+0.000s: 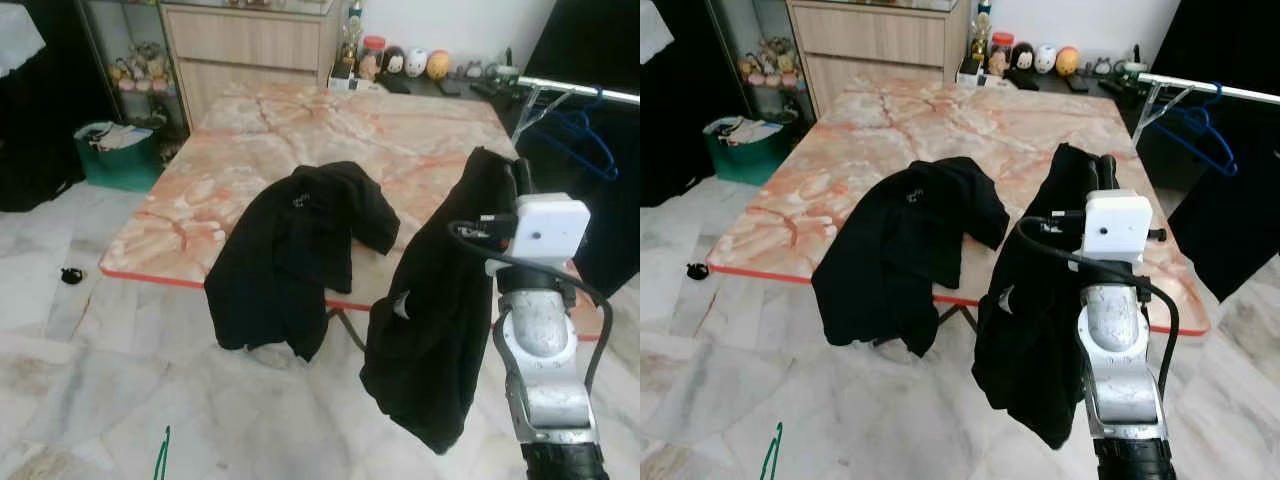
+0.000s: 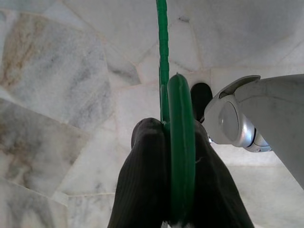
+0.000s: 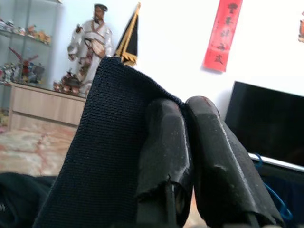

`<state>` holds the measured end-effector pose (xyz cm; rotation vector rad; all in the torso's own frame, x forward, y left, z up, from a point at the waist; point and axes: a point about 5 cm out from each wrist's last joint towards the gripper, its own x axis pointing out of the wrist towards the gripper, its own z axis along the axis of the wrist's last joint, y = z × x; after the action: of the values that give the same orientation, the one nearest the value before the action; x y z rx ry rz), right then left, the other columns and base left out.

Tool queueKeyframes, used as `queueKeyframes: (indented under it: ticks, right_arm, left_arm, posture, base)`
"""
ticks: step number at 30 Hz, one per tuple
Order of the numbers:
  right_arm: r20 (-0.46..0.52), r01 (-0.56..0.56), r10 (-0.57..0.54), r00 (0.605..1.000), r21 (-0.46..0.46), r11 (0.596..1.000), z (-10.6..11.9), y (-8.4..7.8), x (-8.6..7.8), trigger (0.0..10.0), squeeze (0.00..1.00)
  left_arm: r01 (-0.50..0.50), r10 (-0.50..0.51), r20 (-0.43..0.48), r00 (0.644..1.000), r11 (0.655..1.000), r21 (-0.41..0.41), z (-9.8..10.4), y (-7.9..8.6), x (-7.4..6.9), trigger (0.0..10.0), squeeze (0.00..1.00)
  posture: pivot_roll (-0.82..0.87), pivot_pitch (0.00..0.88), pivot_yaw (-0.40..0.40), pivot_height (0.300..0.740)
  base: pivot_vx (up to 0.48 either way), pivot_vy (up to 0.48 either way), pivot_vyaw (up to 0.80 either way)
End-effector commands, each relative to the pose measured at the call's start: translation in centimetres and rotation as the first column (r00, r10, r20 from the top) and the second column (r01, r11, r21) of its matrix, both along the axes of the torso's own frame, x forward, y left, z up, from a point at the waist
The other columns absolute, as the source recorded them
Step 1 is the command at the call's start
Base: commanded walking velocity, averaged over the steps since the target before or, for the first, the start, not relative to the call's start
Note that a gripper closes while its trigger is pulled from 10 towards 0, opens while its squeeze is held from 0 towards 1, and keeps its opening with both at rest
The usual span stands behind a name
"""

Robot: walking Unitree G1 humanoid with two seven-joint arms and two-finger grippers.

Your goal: Hang hanger

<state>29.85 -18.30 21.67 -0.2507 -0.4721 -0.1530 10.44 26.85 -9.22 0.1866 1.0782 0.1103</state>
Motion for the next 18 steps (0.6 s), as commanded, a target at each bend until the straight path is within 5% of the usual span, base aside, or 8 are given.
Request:
queueKeyframes:
  ticks: [1, 18]
  right_arm:
    - [0.064, -0.003, 0.003, 0.998, -0.011, 1.0, 1.7, 0.1, -0.1, 10.0, 0.0]
    - [0.095, 0.009, -0.007, 0.995, -0.02, 1.0, 3.2, -0.2, 0.3, 10.0, 0.0]
  left_arm:
    - [-0.002, 0.002, -0.007, 1.0, 1.0, -0.008, -0.1, -0.2, -0.3, 10.0, 0.0]
    - [-0.011, 0.011, 0.001, 1.0, 1.0, -0.018, -0.1, -0.3, -0.1, 10.0, 0.0]
  posture:
    - [0.09, 0.0, -0.056, 0.74]
    - [0.09, 0.0, -0.068, 0.74]
  base:
    - [0.259, 0.0, 0.0]
    - [0.3, 0.0, 0.0]
